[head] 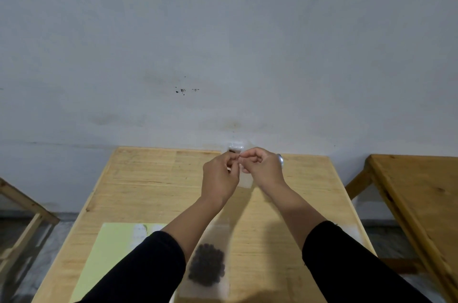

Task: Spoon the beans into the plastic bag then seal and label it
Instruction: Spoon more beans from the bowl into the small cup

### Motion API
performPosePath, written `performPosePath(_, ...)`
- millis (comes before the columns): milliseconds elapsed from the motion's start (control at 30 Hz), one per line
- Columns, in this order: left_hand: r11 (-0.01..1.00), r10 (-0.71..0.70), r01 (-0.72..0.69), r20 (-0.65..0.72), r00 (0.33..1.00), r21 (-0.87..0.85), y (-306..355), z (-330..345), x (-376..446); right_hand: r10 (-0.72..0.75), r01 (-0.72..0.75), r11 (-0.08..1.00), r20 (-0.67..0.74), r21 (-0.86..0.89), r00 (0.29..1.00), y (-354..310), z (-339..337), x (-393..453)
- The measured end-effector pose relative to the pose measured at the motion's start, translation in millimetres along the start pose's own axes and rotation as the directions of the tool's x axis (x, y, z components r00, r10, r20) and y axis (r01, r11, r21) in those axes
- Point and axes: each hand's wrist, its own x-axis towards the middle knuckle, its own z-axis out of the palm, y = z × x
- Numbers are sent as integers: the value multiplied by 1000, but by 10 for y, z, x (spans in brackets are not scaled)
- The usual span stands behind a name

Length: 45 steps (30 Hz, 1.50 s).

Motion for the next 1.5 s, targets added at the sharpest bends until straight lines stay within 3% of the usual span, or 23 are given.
performPosePath(200,998,-34,38,-73,997,49,65,140,63,-31,21,985,-54,-169,998,-15,-90,69)
performPosePath(333,988,-143,151,-208,968,24,76,71,198,-72,50,962,-73,-270,995,41,-180,85)
performPosePath(400,988,-136,147,-190,972,41,73,-3,268,-73,60,960,-37,-274,997,24,-194,87)
performPosePath(567,997,53,-44,146,988,-66,-32,-149,202,-51,81,965,123,-250,991,-111,-254,150)
performPosePath(700,995,91,-103,412,907,8,-231,-239,187,-49,99,974,236,-204,971,-123,-280,134)
performPosePath(800,982,149,-187,497,855,26,-291,-248,172,-40,95,985,347,-143,937,-98,-216,105)
performPosePath(933,966,208,-255,485,850,31,-385,-232,159,-50,125,981,430,-147,902,-53,-156,103)
performPosePath(1033,951,251,-306,455,854,51,-403,-255,138,-39,158,957,429,-244,903,-2,-165,109)
performPosePath(1233,965,196,-249,391,899,88,-540,-183,121,-135,345,768,391,-539,911,47,-148,152)
performPosePath(1400,972,161,-212,363,918,105,-627,-61,66,-79,188,930,326,-317,942,246,-264,178)
performPosePath(1500,978,116,-160,291,950,132,-659,33,27,-17,55,968,159,-243,987,543,-437,269)
